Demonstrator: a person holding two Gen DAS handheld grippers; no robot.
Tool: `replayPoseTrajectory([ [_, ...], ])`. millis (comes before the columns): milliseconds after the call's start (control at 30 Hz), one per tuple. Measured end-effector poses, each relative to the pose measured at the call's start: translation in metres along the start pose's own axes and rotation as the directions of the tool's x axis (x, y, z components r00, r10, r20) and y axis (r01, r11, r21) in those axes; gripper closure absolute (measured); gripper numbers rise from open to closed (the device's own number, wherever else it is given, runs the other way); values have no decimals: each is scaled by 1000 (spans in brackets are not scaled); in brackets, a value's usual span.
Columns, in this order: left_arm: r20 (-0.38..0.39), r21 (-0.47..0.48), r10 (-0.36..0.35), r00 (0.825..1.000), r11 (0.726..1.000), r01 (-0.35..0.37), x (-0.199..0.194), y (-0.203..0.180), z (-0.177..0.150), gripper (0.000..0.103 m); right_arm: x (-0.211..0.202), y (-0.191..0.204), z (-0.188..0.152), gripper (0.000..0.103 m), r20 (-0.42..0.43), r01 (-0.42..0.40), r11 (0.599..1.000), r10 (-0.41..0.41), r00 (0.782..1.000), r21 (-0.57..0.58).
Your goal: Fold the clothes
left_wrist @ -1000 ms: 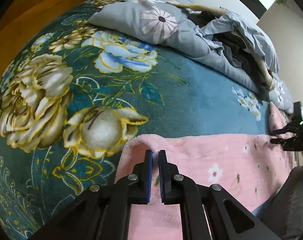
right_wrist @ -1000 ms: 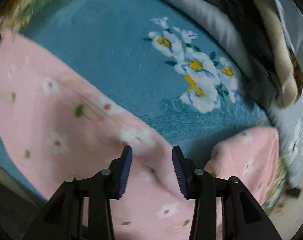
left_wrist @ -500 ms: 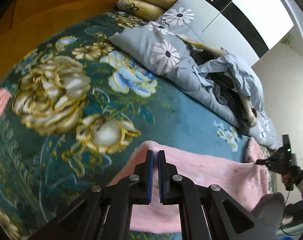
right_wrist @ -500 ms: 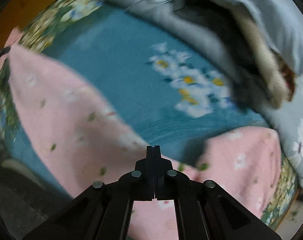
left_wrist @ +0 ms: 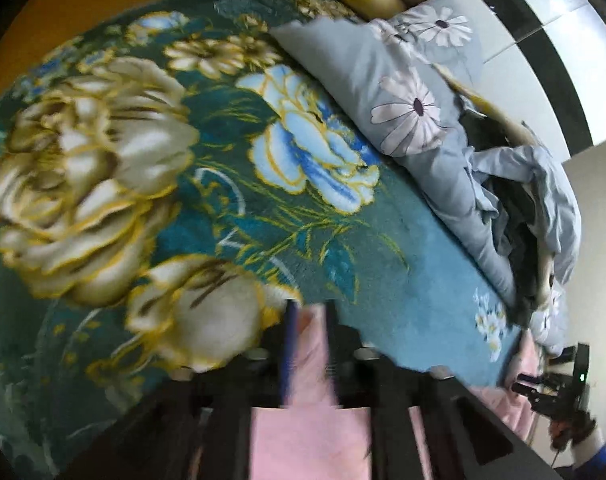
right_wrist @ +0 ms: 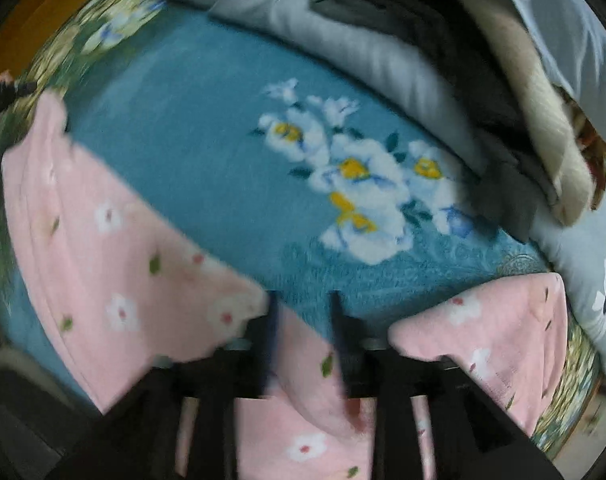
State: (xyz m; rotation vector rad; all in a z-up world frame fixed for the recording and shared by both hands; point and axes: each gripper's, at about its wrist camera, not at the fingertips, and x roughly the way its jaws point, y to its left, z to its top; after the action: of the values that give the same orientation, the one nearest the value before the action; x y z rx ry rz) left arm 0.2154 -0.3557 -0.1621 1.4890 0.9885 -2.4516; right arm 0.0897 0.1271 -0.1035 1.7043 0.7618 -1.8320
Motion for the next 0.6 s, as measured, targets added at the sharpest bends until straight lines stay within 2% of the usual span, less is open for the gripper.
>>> replayPoseTrajectory([
  [100,-23,89,63,998,994,-61,1,-2,-10,59,12,3,-7,64,-36,-15,999,13,999,-37],
  [267,-54,91,59,997,994,-54,19,-8,-4,57,31,13,-8,65,-80,16,995,-24,997,-98],
  [333,-70,118,66,995,991,-57,25,-13,-1,56,33,13,-9,94,-93,38,994,-48,994,-106],
  [367,-82,141,70,994,988,-58,27,-17,0,55,31,15,-10,97,-88,44,992,-54,995,-115],
  [467,-92,204,88,992,977,-67,27,-26,0,55,10,13,-15,98,-19,1,994,-3,1000,-113],
  [533,-95,220,75,993,974,-53,27,-30,1,53,-5,-10,-11,98,49,19,1000,-18,999,-23],
  [600,-104,223,71,992,974,-46,28,-32,3,52,-12,-32,-5,98,81,39,996,-45,996,76],
])
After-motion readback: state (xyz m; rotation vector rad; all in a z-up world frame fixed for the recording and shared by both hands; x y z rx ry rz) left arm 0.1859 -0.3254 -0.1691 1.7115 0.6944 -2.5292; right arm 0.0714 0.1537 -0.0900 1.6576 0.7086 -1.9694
